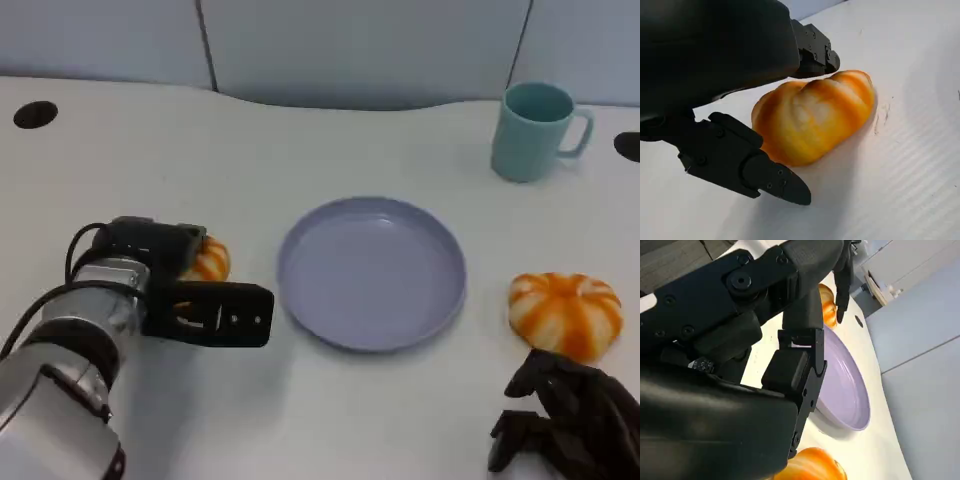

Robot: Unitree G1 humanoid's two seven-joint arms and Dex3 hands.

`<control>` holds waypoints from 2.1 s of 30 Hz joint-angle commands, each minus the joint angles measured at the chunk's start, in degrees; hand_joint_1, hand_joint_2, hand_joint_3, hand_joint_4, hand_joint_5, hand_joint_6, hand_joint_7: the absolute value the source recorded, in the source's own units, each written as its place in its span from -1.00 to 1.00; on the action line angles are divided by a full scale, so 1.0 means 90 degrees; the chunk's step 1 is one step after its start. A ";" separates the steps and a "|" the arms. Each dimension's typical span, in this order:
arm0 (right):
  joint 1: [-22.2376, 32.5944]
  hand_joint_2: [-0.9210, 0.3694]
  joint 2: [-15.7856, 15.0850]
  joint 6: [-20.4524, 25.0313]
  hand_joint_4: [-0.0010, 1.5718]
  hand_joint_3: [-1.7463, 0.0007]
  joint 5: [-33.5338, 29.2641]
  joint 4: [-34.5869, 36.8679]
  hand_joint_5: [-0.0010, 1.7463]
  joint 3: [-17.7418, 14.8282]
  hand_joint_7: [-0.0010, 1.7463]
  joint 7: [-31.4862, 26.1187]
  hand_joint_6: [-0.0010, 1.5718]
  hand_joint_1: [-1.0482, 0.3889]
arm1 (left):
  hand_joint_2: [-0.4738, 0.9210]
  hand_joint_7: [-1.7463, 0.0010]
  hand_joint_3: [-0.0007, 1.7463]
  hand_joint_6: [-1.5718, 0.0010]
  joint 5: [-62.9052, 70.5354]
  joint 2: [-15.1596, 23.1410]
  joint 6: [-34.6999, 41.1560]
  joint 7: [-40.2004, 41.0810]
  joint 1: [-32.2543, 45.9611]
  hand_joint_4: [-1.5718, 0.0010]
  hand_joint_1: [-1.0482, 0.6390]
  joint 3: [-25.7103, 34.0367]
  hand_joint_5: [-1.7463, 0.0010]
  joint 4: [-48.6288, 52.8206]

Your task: Grasp the bread from the table and place it into the plate.

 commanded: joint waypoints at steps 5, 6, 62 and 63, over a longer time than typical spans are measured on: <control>0.0161 -0.80 -0.0131 0.0047 0.76 0.99 0.0065 -0.0235 0.04 -0.0078 0.06 -0.0022 0.53 -0.75 | 0.82 0.94 -0.99 0.54 -0.0116 -0.0132 -0.0057 0.0468 0.0472 0.59 -0.09 0.0112 0.87 0.0096; 0.0167 -0.80 -0.0135 0.0046 0.76 0.99 0.0060 -0.0245 0.04 -0.0074 0.07 -0.0025 0.53 -0.75 | 0.83 0.95 -0.99 0.52 -0.0121 -0.0137 -0.0054 0.0473 0.0478 0.56 -0.09 0.0114 0.87 0.0098; -0.0399 -0.79 0.0002 -0.0170 0.78 0.99 -0.0075 0.0461 -0.03 0.0003 -0.05 -0.0043 0.59 -0.75 | 0.48 -1.00 -0.14 0.16 -0.0368 0.0321 -0.2480 0.3975 0.0114 -0.06 0.14 0.0823 -1.00 -0.0398; -0.0408 -0.79 0.0007 -0.0170 0.78 0.99 -0.0072 0.0480 -0.03 -0.0005 -0.05 -0.0036 0.59 -0.75 | 0.53 -0.82 -0.24 0.09 -0.0369 0.0265 -0.2520 0.3951 0.0059 -0.06 0.11 0.0815 -1.00 -0.0426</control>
